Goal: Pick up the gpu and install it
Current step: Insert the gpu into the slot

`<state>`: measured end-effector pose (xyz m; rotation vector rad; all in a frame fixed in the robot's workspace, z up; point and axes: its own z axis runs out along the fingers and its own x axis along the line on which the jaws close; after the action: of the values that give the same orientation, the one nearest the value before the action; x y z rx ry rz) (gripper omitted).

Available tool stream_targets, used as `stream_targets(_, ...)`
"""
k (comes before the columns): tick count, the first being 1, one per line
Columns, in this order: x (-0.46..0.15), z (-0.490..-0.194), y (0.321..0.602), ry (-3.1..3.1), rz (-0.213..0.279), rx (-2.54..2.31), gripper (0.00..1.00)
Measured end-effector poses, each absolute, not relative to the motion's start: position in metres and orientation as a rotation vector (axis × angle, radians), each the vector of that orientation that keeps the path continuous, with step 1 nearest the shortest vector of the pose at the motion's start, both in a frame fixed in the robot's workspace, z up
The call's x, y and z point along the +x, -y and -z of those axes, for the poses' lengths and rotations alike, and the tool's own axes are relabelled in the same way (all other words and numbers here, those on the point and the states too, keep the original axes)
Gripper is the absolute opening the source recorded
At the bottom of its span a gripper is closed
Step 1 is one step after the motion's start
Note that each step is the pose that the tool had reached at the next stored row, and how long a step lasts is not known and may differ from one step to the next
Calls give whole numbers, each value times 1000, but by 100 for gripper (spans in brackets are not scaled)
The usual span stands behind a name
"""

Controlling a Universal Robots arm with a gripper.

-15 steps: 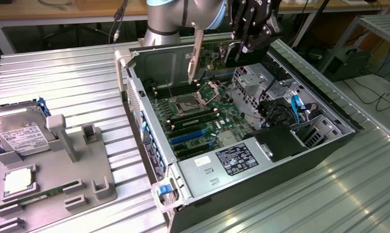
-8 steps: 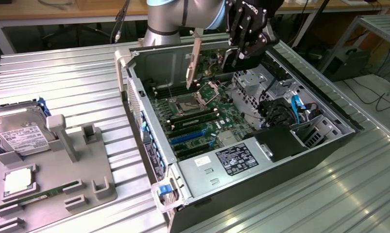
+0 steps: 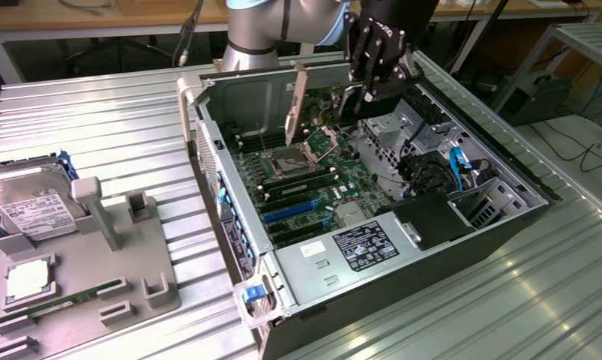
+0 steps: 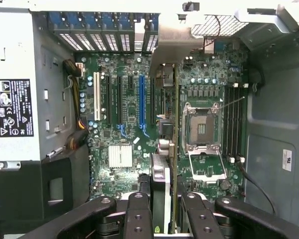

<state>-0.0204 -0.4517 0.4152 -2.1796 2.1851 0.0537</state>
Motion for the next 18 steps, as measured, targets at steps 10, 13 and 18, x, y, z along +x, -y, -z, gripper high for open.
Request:
stream_targets(10, -22, -401, 450, -2197, -66, -2190, 28)
stream_targets(13, -22, -398, 445, -2194, -57, -2187, 28)
stream_targets(18, -25, -394, 442, -2185, -39, -2180, 28)
